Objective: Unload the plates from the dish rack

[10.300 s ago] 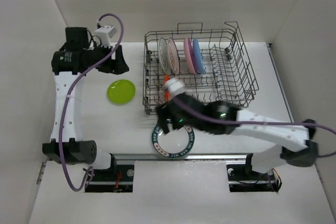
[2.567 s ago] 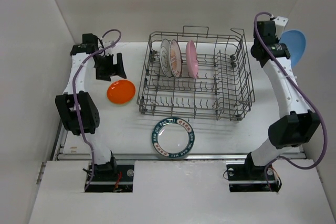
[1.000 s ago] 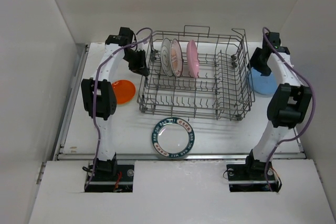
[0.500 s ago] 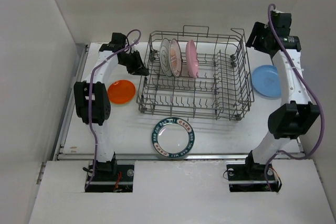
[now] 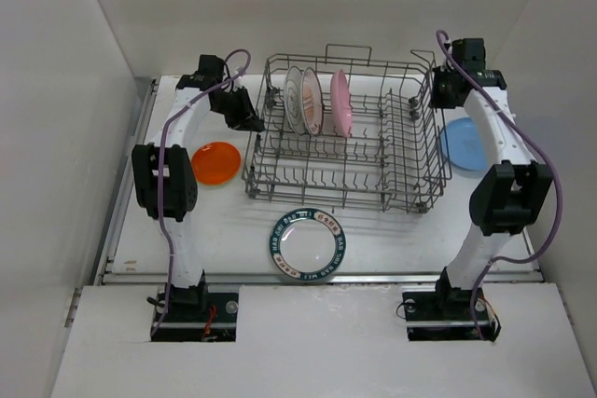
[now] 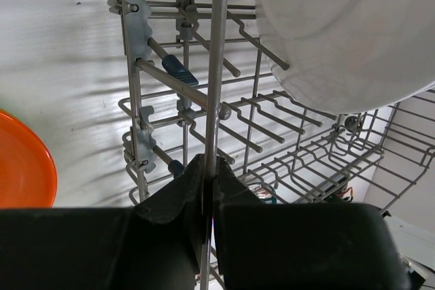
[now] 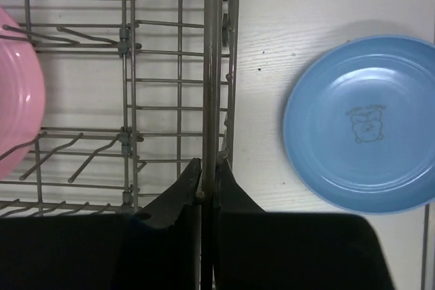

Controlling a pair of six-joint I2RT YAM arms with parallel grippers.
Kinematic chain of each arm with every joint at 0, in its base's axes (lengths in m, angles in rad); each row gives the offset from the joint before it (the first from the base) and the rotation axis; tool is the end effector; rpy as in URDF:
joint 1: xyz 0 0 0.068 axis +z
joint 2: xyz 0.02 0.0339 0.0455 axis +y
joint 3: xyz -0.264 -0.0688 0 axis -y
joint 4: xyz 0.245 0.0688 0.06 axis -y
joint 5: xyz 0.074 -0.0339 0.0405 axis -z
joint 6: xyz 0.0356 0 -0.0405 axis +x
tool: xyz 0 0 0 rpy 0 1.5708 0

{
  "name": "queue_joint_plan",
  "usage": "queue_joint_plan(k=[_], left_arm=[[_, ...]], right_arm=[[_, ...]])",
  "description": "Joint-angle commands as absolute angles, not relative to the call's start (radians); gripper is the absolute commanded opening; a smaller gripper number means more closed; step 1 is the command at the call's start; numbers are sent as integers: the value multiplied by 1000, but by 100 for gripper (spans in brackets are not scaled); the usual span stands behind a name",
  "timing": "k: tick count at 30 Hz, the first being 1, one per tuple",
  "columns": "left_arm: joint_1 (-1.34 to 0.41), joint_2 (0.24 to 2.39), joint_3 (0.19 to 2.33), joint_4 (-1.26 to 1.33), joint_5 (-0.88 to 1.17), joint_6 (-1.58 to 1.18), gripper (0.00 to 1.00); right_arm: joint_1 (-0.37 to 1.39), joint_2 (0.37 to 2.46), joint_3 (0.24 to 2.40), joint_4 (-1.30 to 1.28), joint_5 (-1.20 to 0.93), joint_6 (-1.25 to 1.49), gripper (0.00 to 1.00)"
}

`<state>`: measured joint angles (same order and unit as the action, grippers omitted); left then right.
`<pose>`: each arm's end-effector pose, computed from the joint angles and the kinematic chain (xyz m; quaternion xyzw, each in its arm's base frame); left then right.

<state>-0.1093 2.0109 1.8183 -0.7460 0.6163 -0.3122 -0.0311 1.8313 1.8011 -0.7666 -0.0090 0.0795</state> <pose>0.4404 -0.0690 0.2812 0.0021 0.9106 -0.3439 0.2294 0.4111 -0.0125 0.3428 0.0495 0.9247 0.0133 0.3772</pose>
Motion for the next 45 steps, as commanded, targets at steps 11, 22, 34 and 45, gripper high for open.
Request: queue_joint_plan(k=[11,22,34,45], left_arm=[[-67,2124,2039,-838,525,-295,0],[-107,2037,1919,-805,489,-316,0],[-107,2008,1928,-815,419,-281,15],[-107,2008,1973,-833,419,-221,44]], right_arm=[[21,2103,2201,-646,-34,268,0],[81,2042,2306,-655,180,178,95],[347,1778,1931,-389,-12,89,97],[414,2072,2049,-370,-147,106,71]])
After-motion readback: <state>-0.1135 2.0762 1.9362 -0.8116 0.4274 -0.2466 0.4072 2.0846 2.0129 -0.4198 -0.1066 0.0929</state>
